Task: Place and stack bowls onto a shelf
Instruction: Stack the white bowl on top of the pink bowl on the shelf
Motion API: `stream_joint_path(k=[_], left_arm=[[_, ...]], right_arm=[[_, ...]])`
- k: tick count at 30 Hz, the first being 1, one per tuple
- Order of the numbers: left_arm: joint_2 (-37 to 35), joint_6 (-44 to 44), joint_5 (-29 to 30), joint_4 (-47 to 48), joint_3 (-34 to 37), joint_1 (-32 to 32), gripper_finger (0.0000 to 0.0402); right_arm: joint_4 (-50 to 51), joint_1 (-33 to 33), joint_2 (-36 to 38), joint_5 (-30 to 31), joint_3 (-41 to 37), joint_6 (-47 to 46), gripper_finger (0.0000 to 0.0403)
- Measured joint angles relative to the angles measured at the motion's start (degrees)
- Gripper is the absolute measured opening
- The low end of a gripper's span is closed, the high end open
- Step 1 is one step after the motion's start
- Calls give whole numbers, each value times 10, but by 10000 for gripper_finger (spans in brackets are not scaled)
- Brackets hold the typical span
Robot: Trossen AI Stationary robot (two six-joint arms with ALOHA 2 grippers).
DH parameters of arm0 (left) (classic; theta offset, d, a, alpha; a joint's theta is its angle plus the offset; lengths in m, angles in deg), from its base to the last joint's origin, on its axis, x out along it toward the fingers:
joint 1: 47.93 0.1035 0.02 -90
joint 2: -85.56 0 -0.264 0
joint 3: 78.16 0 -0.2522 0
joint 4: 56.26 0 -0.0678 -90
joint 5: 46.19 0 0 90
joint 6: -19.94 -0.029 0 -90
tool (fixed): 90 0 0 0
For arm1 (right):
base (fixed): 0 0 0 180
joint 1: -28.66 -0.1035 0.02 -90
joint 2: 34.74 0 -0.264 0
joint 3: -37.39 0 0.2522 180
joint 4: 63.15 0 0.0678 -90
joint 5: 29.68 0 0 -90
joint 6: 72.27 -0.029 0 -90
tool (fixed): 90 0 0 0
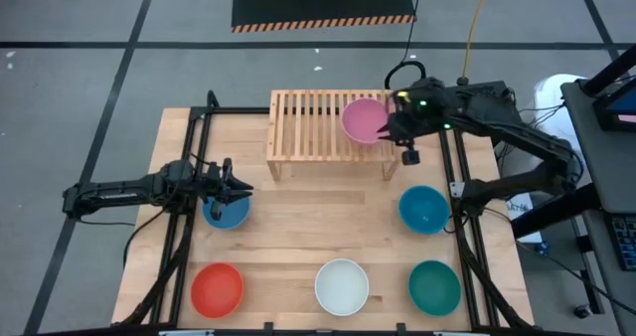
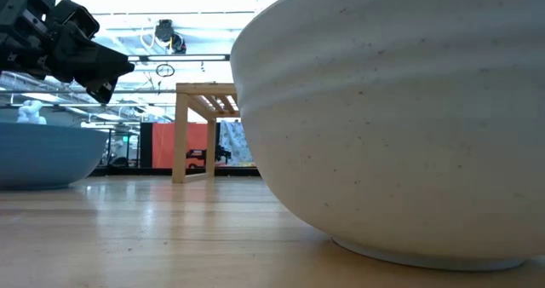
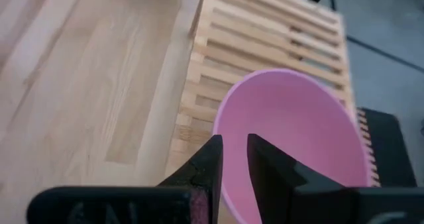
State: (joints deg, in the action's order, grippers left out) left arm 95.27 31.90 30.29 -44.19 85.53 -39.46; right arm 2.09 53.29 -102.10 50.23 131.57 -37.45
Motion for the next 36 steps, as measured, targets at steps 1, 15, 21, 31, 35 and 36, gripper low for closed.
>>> stream_joint_path(k=[1, 15, 21, 31, 35, 36], left_arm=[[0, 0, 0, 0, 0, 0, 88], [0, -2, 0, 0, 0, 0, 88], [0, -2, 0, 0, 0, 0, 88], [0, -2, 0, 0, 0, 0, 88], [0, -2, 0, 0, 0, 0, 88], [0, -2, 0, 0, 0, 0, 88]], right_arm=[[0, 0, 10, 0, 0, -8, 66], [165, -90, 74, -6, 1, -172, 66], [168, -185, 50, -25, 1, -253, 66], [129, -305, -39, -35, 1, -355, 66], [120, -340, -85, -35, 1, -363, 66], [118, -347, -95, -35, 1, -363, 66]])
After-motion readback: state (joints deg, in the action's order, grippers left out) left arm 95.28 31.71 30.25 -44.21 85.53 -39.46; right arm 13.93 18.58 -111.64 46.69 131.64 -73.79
